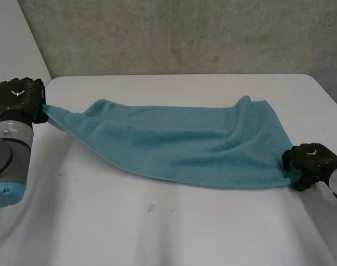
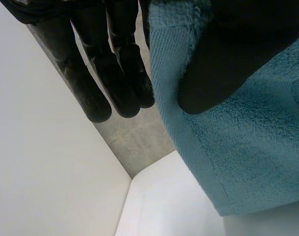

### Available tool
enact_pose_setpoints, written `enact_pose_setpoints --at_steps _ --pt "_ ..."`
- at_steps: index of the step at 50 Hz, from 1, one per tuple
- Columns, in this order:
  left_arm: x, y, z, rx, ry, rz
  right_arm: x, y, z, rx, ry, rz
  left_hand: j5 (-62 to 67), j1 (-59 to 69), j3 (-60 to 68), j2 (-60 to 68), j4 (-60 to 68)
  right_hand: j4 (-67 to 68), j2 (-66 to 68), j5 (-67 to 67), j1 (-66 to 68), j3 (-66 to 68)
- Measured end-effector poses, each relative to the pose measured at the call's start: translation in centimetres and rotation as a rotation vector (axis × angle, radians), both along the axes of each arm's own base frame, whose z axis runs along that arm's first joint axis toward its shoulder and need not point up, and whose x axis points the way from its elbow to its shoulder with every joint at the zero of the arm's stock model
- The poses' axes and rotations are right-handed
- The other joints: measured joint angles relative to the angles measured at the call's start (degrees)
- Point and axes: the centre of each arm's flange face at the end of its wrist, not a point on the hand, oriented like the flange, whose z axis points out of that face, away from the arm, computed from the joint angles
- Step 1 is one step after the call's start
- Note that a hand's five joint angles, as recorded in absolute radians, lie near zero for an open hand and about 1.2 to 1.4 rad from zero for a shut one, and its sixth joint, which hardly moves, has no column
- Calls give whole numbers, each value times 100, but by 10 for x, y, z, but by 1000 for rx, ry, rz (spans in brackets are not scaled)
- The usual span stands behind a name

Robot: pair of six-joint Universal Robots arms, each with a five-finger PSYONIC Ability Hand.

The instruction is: Fold the laundry

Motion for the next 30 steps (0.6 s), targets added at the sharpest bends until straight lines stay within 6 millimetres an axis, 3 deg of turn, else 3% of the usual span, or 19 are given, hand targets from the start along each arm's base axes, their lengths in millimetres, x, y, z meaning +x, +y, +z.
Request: enact_pose_setpoints --at_steps 10,12,14,23,30 --pt "0 0 0 2 -1 -1 6 -4 2 -29 -3 14 0 0 0 0 0 877 871 851 705 890" --pt "0 1 0 4 -3 -1 7 -5 5 -48 1 13 0 0 0 0 0 2349 2345 2343 1921 2300" --pt "-1 1 0 6 -6 -2 8 -6 12 -76 7 6 0 0 0 0 0 2514 2469 2487 1935 2450" --pt "0 16 17 38 -32 -3 2 -1 75 -202 5 -94 0 0 0 0 0 2554 2470 2541 1935 2475" --pt "5 51 31 159 -62 -6 -16 24 113 -115 24 -158 0 0 0 0 0 2554 2470 2548 1935 2483"
